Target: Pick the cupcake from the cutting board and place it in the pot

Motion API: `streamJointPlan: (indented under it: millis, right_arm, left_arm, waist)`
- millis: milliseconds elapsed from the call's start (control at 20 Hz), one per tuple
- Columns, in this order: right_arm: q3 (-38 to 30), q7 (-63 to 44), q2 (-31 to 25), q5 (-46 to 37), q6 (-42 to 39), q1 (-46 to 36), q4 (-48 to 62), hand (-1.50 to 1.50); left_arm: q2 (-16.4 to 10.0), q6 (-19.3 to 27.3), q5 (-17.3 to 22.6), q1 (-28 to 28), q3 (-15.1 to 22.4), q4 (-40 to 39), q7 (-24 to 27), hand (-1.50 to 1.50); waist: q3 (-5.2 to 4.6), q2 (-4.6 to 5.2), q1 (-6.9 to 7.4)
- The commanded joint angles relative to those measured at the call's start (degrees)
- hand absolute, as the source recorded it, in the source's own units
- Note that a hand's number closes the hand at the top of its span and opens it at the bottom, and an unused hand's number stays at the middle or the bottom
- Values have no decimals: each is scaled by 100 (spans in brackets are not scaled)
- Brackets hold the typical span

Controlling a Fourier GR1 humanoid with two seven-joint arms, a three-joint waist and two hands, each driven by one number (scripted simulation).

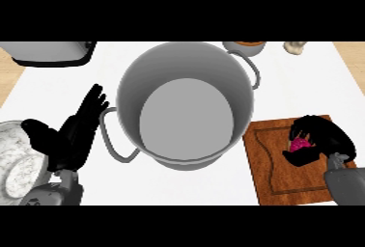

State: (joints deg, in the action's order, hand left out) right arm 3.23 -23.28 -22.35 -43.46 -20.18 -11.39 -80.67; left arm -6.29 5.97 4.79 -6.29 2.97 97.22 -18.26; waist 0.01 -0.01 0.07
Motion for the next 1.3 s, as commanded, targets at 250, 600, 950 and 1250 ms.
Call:
streamJointPlan:
  millis: [250,600,950,1250]
  right_arm:
    - [1477,-225,834,-575,-255,391,-1294,150]
    - [1757,-756,772,-1519,351,896,-2557,150]
    - [1219,-629,550,-1104,32,930,-4155,150]
    - [614,-574,356,-486,-546,146,-5317,150]
  left_arm:
    - [-162,-110,54,80,-206,253,-105,0]
    - [40,57,-162,-153,-126,-51,-82,0]
    - [40,-97,-115,-39,-143,-132,75,0]
    - [-138,-153,60,-468,-375,-95,-382,0]
  waist:
    - [-4,-22,-2]
    - [-3,-21,-73]
    - [-3,-17,-57]
    - [-3,-15,-51]
